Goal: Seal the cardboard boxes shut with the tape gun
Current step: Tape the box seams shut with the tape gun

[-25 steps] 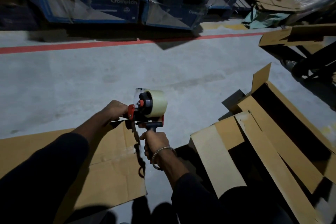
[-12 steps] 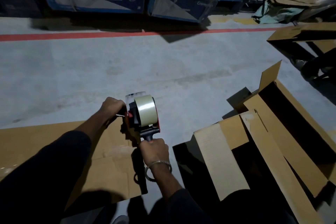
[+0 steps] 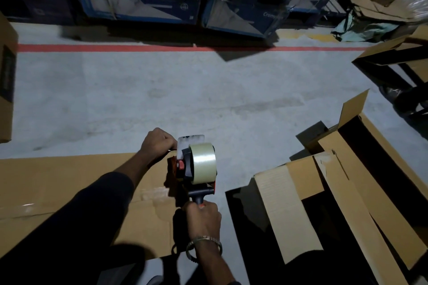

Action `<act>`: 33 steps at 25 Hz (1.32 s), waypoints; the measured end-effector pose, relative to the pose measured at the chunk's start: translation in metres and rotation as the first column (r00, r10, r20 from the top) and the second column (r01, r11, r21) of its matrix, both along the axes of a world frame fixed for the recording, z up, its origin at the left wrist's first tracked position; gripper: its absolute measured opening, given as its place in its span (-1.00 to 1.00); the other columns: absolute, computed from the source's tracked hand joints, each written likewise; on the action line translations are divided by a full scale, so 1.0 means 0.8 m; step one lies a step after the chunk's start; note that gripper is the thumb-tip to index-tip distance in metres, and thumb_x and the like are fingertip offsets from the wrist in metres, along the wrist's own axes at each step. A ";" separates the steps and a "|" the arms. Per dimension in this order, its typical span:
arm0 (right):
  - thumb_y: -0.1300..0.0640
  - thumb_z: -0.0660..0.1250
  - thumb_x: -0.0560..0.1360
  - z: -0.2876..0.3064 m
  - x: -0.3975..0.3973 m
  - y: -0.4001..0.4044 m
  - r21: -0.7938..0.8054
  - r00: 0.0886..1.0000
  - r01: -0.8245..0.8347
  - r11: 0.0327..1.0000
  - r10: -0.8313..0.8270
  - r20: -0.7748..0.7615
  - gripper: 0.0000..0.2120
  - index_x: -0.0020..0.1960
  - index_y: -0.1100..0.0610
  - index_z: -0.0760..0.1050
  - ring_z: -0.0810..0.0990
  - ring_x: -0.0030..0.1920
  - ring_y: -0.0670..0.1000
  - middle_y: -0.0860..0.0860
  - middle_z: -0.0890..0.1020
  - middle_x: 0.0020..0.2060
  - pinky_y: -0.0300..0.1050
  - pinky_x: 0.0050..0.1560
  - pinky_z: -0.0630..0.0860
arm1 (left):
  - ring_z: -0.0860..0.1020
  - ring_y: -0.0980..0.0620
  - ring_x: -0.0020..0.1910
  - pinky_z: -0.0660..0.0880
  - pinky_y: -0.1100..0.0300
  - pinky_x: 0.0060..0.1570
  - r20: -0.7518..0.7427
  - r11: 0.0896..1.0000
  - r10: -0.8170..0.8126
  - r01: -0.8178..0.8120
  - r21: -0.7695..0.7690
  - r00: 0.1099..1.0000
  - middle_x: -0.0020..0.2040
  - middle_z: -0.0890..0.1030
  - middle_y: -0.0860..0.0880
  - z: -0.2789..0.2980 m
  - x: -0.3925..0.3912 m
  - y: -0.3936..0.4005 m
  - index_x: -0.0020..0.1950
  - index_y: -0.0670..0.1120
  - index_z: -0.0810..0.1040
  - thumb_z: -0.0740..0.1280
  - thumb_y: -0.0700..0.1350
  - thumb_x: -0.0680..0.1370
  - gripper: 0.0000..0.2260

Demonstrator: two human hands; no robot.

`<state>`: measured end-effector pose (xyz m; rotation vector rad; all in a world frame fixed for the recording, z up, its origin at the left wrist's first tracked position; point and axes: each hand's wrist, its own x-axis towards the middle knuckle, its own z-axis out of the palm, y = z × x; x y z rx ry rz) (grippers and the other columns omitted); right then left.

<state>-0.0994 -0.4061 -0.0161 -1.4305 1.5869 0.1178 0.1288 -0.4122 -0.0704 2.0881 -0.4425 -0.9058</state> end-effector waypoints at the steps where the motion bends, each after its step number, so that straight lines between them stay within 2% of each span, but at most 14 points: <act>1: 0.02 0.32 0.30 0.001 0.001 0.002 -0.004 1.000 0.016 1.000 -0.016 0.012 -0.83 -0.31 0.13 0.51 0.61 -0.17 0.19 0.10 0.66 -0.24 -0.07 -0.26 0.39 | 0.24 0.04 -0.46 0.31 0.18 -0.34 0.034 1.000 -0.008 0.007 0.004 0.999 -0.56 0.28 0.07 0.002 -0.002 0.000 -0.62 -0.05 0.35 0.30 -0.34 0.31 -0.65; 4: 0.07 0.34 0.34 0.002 0.000 0.000 -0.010 0.998 0.052 0.999 -0.052 0.025 -0.84 -0.33 0.14 0.48 0.57 -0.23 0.17 0.08 0.62 -0.28 -0.08 -0.30 0.35 | 0.41 0.13 -0.49 0.35 0.25 -0.35 0.054 1.000 0.003 -0.003 -0.002 0.999 -0.57 0.49 0.02 -0.003 -0.002 0.001 -0.60 -0.06 0.51 0.33 -0.33 0.35 -0.66; 6: 0.09 0.33 0.36 0.000 -0.006 0.000 -0.012 0.998 0.059 0.998 -0.059 0.022 -0.83 -0.37 0.11 0.41 0.51 -0.26 0.15 0.08 0.57 -0.28 -0.10 -0.33 0.29 | 0.44 0.16 -0.49 0.38 0.25 -0.36 0.055 1.000 -0.008 0.008 0.004 0.998 -0.41 0.61 -0.08 -0.003 -0.002 0.000 -0.46 -0.12 0.59 0.33 -0.32 0.36 -0.79; 9: 0.05 0.33 0.30 -0.003 -0.019 0.008 0.021 0.997 0.074 0.997 -0.075 0.016 -0.84 -0.37 0.08 0.39 0.49 -0.28 0.13 0.05 0.55 -0.30 -0.11 -0.32 0.32 | 0.66 0.14 -0.30 0.63 0.13 -0.25 0.030 1.000 -0.011 0.011 0.011 1.000 -0.32 0.72 0.05 -0.010 0.002 0.000 -0.35 -0.06 0.75 0.38 -0.25 0.32 -0.83; 13: 0.09 0.44 0.13 -0.008 -0.017 0.003 0.174 0.990 0.135 0.975 -0.138 0.005 -0.80 -0.33 0.20 0.64 0.66 -0.28 0.16 0.07 0.70 -0.34 0.00 -0.28 0.58 | 0.72 0.10 -0.20 0.68 -0.03 -0.02 -0.011 1.000 -0.031 0.031 -0.004 0.999 -0.29 0.73 0.09 -0.018 0.009 0.002 -0.28 -0.02 0.78 0.50 -0.16 0.34 -0.93; 14: 0.12 0.44 0.07 -0.011 -0.017 0.001 0.227 0.984 0.163 0.960 -0.175 0.033 -0.77 -0.32 0.23 0.65 0.64 -0.35 0.16 0.10 0.68 -0.36 0.01 -0.32 0.55 | 0.72 0.08 -0.19 0.67 -0.04 0.00 -0.027 1.000 -0.022 0.022 -0.006 0.999 -0.29 0.73 0.09 -0.018 0.009 0.001 -0.28 0.00 0.78 0.53 -0.14 0.36 -0.95; 16: 0.20 0.40 0.04 -0.014 -0.018 0.000 0.363 0.951 0.208 0.908 -0.275 0.141 -0.74 -0.33 0.34 0.59 0.42 -0.51 0.11 0.16 0.51 -0.47 -0.08 -0.43 0.35 | 0.71 0.05 -0.18 0.66 -0.04 0.01 -0.027 1.000 -0.023 0.023 0.005 0.999 -0.30 0.72 0.11 -0.015 0.008 -0.001 -0.30 0.03 0.77 0.52 -0.08 0.37 -0.95; 18: 0.23 0.39 0.05 -0.019 -0.018 0.001 0.435 0.923 0.225 0.872 -0.334 0.192 -0.72 -0.29 0.37 0.54 0.26 -0.52 0.04 0.10 0.34 -0.47 -0.13 -0.40 0.23 | 0.69 0.00 -0.16 0.65 -0.06 0.00 -0.006 0.997 -0.062 0.063 0.039 0.998 -0.29 0.71 0.10 -0.016 0.008 0.000 -0.30 0.03 0.74 0.48 0.02 0.35 -0.90; 22: 0.21 0.37 0.08 -0.018 -0.016 -0.003 0.344 0.958 0.168 0.924 -0.235 0.164 -0.89 -0.44 0.18 0.45 0.32 -0.53 0.05 0.11 0.41 -0.45 -0.15 -0.40 0.29 | 0.71 -0.11 -0.10 0.61 -0.22 0.13 -0.113 0.993 -0.106 0.099 -0.065 0.988 -0.22 0.74 0.00 -0.032 0.017 -0.002 -0.27 -0.04 0.74 0.43 0.06 0.34 -0.81; 25: 0.25 0.34 0.02 -0.020 -0.014 0.002 0.358 0.949 0.193 0.914 -0.266 0.168 -0.82 -0.47 0.15 0.34 0.26 -0.52 0.03 0.12 0.36 -0.45 -0.13 -0.39 0.22 | 0.71 -0.05 -0.14 0.64 -0.03 0.03 -0.142 0.997 -0.042 0.033 -0.065 0.989 -0.26 0.73 0.01 -0.037 0.017 -0.005 -0.30 -0.04 0.74 0.56 0.23 0.36 -0.66; 27: 0.17 0.36 -0.12 -0.027 -0.015 0.005 0.399 0.942 0.194 0.896 -0.284 0.181 -0.67 -0.43 0.16 0.30 0.23 -0.52 0.01 0.07 0.32 -0.47 -0.15 -0.39 0.19 | 0.68 0.02 -0.19 0.57 0.09 -0.12 0.012 0.997 -0.072 0.072 0.040 0.997 -0.32 0.70 0.08 -0.041 0.011 -0.007 -0.32 0.00 0.72 0.59 0.33 0.31 -0.60; 29: 0.11 0.36 -0.18 -0.035 -0.015 0.004 0.441 0.932 0.192 0.876 -0.304 0.197 -0.60 -0.45 0.09 0.21 0.18 -0.52 -0.02 0.03 0.26 -0.47 -0.18 -0.39 0.14 | 0.68 0.03 -0.16 0.56 0.11 -0.15 0.109 0.987 -0.096 0.080 0.136 0.989 -0.31 0.70 0.12 -0.045 0.010 -0.010 -0.29 0.03 0.71 0.57 0.35 0.32 -0.62; 31: 0.15 0.36 -0.11 -0.039 -0.016 0.005 0.449 0.931 0.191 0.873 -0.306 0.199 -0.60 -0.43 0.08 0.17 0.15 -0.51 -0.02 0.02 0.22 -0.46 -0.17 -0.39 0.12 | 0.68 -0.05 0.01 0.59 0.07 -0.03 0.159 0.967 -0.137 0.098 0.235 0.978 -0.08 0.73 0.11 -0.045 0.010 -0.010 0.01 0.09 0.71 0.53 0.38 0.34 -0.56; 33: 0.23 0.35 0.01 -0.043 -0.020 0.006 0.439 0.933 0.183 0.880 -0.296 0.205 -0.65 -0.38 0.12 0.18 0.15 -0.49 0.00 0.03 0.21 -0.44 -0.14 -0.38 0.11 | 0.63 -0.16 0.18 0.55 0.02 0.09 0.187 0.937 -0.214 0.148 0.317 0.959 0.16 0.67 0.00 -0.045 0.005 -0.008 0.43 0.08 0.48 0.47 0.38 0.40 -0.31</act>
